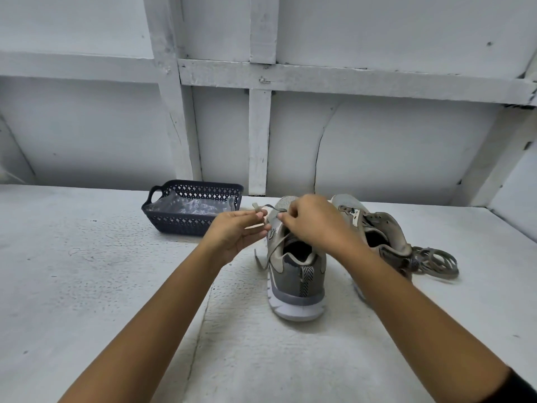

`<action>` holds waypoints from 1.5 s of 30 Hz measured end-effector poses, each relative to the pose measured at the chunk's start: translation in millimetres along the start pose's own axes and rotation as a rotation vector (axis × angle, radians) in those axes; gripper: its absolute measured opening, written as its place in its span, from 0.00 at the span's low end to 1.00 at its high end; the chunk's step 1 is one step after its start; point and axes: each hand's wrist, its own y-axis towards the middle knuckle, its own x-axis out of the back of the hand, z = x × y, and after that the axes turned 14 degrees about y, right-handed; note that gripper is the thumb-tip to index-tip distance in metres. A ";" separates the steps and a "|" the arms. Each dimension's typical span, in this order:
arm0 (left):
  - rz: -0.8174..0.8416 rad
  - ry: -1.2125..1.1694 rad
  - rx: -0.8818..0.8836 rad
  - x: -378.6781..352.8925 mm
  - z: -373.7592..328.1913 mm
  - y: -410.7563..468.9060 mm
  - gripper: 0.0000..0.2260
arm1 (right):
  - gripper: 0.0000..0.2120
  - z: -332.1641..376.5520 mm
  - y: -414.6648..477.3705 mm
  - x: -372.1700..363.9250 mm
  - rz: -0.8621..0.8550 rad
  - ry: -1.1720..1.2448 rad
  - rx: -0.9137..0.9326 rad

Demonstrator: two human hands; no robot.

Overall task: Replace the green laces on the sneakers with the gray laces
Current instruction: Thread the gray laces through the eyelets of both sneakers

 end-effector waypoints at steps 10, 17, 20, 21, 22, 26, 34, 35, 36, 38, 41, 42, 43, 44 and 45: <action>-0.212 0.353 -0.164 -22.0 14.7 -3.7 0.07 | 0.14 -12.7 1.3 -27.2 -0.069 0.133 -0.292; -0.246 0.404 -0.257 -29.2 20.2 -1.2 0.10 | 0.12 -31.2 10.6 -41.0 -0.088 0.359 -0.347; -0.241 0.424 -0.291 -35.3 21.7 0.2 0.08 | 0.10 -31.5 5.2 -36.7 -0.096 0.422 -0.327; -0.251 0.455 -0.303 -36.6 21.8 0.5 0.07 | 0.09 -31.4 3.5 -35.9 -0.095 0.440 -0.321; -0.270 0.509 -0.321 -37.4 22.1 1.4 0.06 | 0.09 -31.3 2.4 -35.6 -0.094 0.451 -0.317; -0.349 0.772 -0.410 -39.2 22.3 2.6 0.05 | 0.08 -33.1 2.2 -37.7 -0.119 0.494 -0.309; -0.375 0.667 -0.372 -42.9 27.3 6.1 0.04 | 0.09 -36.4 4.0 -41.1 -0.136 0.542 -0.286; -0.375 0.663 -0.375 -43.3 28.7 5.9 0.04 | 0.08 -36.7 3.8 -41.6 -0.142 0.543 -0.284; -0.376 0.655 -0.379 -43.5 29.8 5.8 0.04 | 0.08 -36.9 3.7 -41.8 -0.144 0.541 -0.282; -0.374 0.634 -0.383 -43.6 30.9 4.3 0.04 | 0.09 -36.6 3.6 -41.9 -0.141 0.540 -0.278; -0.350 0.616 -0.389 -44.2 30.7 2.5 0.06 | 0.09 -35.0 2.9 -41.6 -0.136 0.535 -0.281; -0.341 0.632 -0.391 -44.7 30.3 2.0 0.06 | 0.10 -35.0 2.7 -41.6 -0.135 0.524 -0.284; -0.331 0.648 -0.392 -45.0 30.3 2.2 0.06 | 0.11 -35.2 2.2 -41.4 -0.135 0.508 -0.283; -0.322 0.661 -0.389 -45.1 30.3 2.6 0.07 | 0.12 -35.8 2.1 -41.2 -0.133 0.495 -0.279; -0.317 0.670 -0.383 -45.0 30.2 2.8 0.07 | 0.12 -35.8 1.7 -40.6 -0.128 0.489 -0.276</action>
